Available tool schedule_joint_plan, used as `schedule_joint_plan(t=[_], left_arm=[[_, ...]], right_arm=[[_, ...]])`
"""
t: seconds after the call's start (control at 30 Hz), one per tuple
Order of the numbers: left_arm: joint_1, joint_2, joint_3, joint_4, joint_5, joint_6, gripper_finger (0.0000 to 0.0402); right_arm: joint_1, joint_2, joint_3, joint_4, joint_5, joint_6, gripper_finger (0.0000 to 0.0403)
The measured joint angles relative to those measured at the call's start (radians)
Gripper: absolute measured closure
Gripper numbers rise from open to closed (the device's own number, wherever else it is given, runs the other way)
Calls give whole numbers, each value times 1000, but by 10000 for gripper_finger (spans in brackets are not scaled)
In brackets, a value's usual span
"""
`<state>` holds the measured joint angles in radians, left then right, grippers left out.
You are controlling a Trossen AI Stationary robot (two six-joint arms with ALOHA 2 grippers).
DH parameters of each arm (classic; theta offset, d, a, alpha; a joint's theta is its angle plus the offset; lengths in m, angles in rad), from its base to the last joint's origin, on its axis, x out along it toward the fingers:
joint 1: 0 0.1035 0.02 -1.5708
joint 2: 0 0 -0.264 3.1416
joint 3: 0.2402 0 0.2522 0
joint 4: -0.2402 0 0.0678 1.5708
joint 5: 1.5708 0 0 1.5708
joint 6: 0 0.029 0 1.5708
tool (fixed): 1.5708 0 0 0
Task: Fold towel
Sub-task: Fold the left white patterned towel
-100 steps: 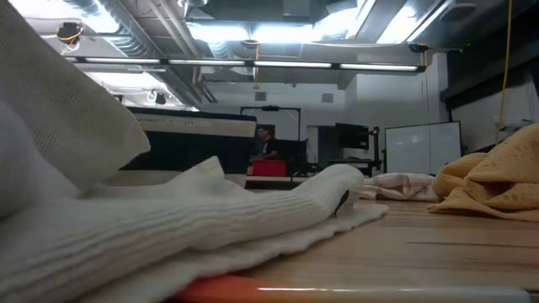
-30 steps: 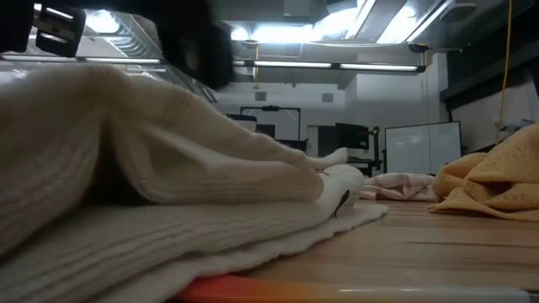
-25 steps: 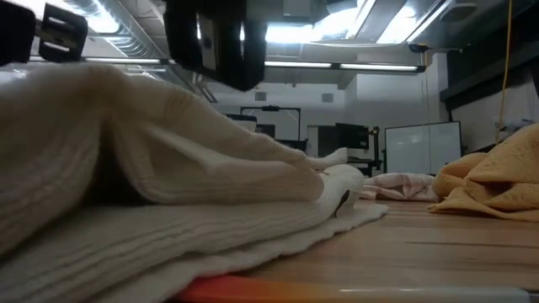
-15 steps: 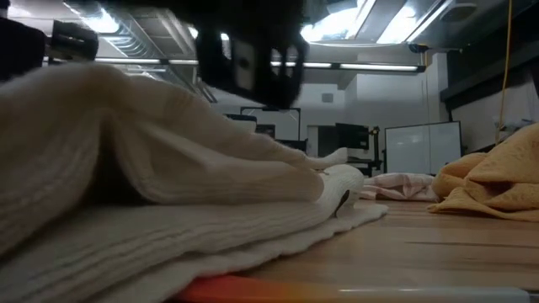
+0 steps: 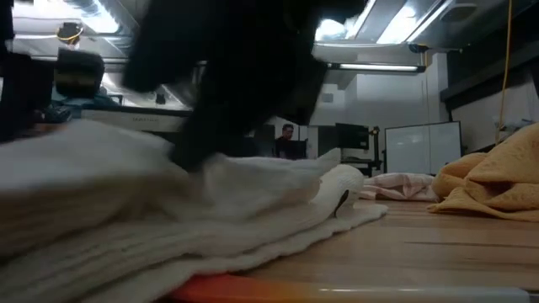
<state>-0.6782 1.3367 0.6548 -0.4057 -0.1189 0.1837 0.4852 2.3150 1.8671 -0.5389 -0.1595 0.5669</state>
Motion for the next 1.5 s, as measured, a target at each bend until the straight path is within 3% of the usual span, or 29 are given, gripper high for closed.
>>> schedule_joint_plan(t=[0.17,0.3,0.5,0.67,0.77,0.97,1.13,1.37,1.5], left_arm=[[4,92,0,33,51,-56,245],[-12,159,2,188,141,-130,251],[-37,221,1,435,147,-220,258],[-34,225,12,429,129,-250,258],[-25,199,46,403,111,-257,259],[-8,131,113,287,72,-210,259],[-7,111,137,214,57,-263,259],[-7,109,138,217,58,-352,259],[4,109,138,251,29,-342,259]], right_arm=[[-1,0,0,-134,47,2,236],[-1,0,0,-215,89,3,236],[-7,0,0,-292,186,2,236],[-32,0,0,-327,245,2,236],[-56,-1,0,-330,190,2,236],[-119,-13,0,-339,-61,5,236],[-143,-31,0,-370,-180,9,236],[-146,-82,0,-498,-181,-2,236],[-145,-139,0,-582,-109,-3,236]])
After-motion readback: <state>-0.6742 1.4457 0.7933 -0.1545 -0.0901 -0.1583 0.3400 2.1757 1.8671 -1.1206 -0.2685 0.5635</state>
